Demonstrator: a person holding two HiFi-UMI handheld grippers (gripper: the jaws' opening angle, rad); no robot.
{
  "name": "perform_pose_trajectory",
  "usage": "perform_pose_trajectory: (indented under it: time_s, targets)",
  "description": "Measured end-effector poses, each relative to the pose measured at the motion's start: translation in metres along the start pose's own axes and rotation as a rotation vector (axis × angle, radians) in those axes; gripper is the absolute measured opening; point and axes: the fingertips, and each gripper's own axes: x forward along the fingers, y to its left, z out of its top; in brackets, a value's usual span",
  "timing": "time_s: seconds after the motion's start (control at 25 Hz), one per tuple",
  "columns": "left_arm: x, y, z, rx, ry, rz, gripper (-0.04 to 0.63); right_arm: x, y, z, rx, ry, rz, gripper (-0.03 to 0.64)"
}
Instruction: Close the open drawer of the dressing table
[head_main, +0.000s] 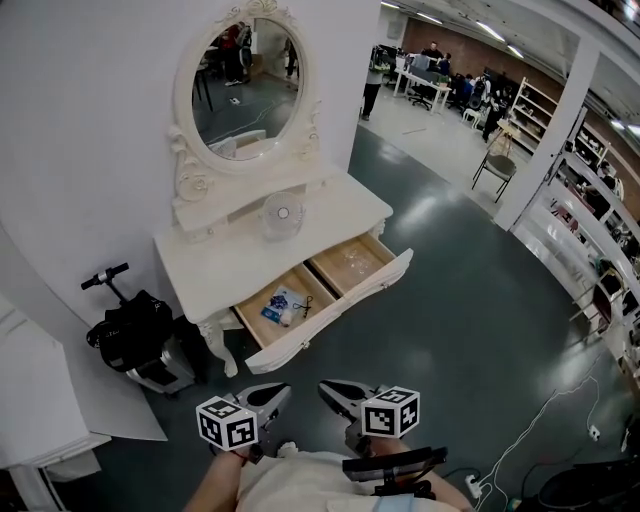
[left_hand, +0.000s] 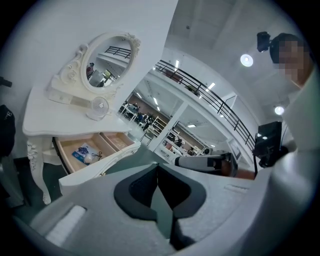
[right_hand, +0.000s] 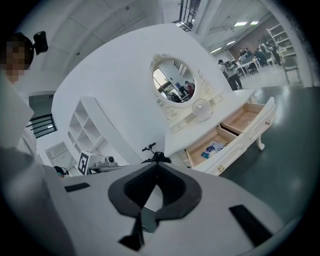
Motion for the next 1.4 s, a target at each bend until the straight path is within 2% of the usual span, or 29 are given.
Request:
perform_pose_trajectory:
  time_s: [0.2,0.36,0.68,1.12,1.24,1.4]
  targets:
    - [-0.004,0.021,0.006,-0.005,0.002,0.001,0.009,0.015,-0.012,0.002,0.026,-0.013,-0.026,0.018]
    - [-0.009,0.035,0.002,-0.044,0.000,0.010,0.009,0.019,-0.024,0.001,0.060,-0.014,-0.055,0.017]
    - [0.003,0.054,0.013,-0.075,-0.002,0.018,0.009,0.037,-0.046,0.013,0.083,0.019,-0.063,0.017]
    - [0.054,0.069,0.044,-0.053,0.020,0.037,0.009,0.060,-0.088,0.056,0.025,0.072,0.004,0.018]
    - [0.068,0.078,0.044,-0.046,0.024,0.055,0.009,0.067,-0.101,0.059,-0.017,0.095,0.045,0.017]
    - [0.082,0.094,0.035,-0.073,0.017,0.096,0.009,0.076,-0.116,0.052,-0.060,0.158,0.108,0.017]
